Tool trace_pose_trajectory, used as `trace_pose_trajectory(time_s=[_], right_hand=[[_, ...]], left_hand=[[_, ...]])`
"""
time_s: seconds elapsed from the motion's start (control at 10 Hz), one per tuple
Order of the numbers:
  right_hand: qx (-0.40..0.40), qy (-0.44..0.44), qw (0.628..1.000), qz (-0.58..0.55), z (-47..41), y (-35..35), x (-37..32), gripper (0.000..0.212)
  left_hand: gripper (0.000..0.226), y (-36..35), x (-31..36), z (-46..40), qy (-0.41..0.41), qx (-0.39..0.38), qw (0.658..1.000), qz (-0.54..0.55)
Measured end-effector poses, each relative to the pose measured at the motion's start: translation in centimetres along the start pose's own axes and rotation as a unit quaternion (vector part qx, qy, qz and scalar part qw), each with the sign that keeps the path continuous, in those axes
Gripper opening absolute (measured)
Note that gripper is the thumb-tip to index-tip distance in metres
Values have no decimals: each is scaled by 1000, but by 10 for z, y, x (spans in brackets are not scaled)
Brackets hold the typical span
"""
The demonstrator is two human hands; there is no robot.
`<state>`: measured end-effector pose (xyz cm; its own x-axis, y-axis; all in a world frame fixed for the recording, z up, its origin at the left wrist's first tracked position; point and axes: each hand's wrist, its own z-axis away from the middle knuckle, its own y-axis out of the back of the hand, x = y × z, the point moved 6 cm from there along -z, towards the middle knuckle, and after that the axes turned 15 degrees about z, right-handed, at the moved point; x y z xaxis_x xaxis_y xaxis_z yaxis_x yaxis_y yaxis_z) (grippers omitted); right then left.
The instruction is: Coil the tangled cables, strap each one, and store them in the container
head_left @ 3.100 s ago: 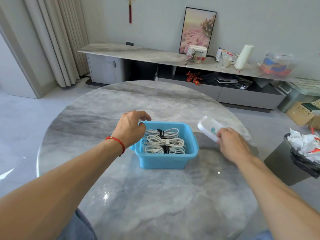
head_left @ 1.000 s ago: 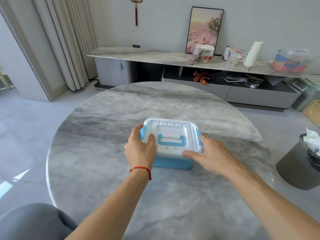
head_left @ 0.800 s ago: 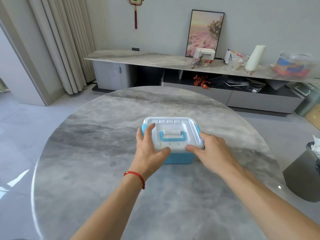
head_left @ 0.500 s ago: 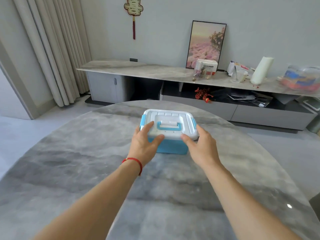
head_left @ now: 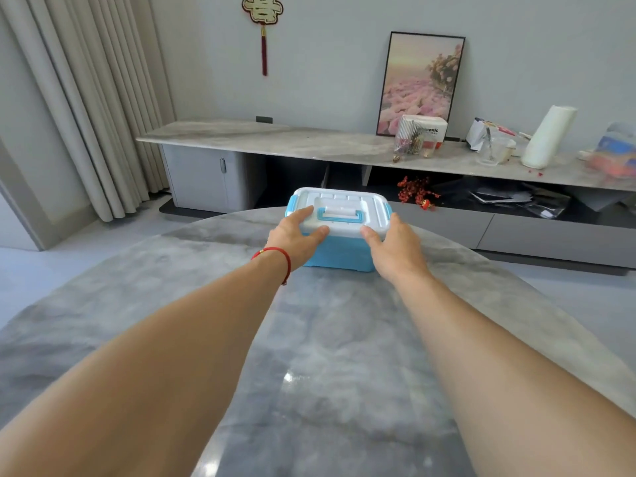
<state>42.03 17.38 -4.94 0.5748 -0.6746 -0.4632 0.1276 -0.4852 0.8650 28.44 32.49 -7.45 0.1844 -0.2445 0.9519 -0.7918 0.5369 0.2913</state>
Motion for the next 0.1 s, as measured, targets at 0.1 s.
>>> trace_pose_trajectory(time_s=[0.1], right_hand=[[-17,10,1000,8,-1,-3,2,69]], left_hand=[[66,4,6,-1,-17,2,999,-44]])
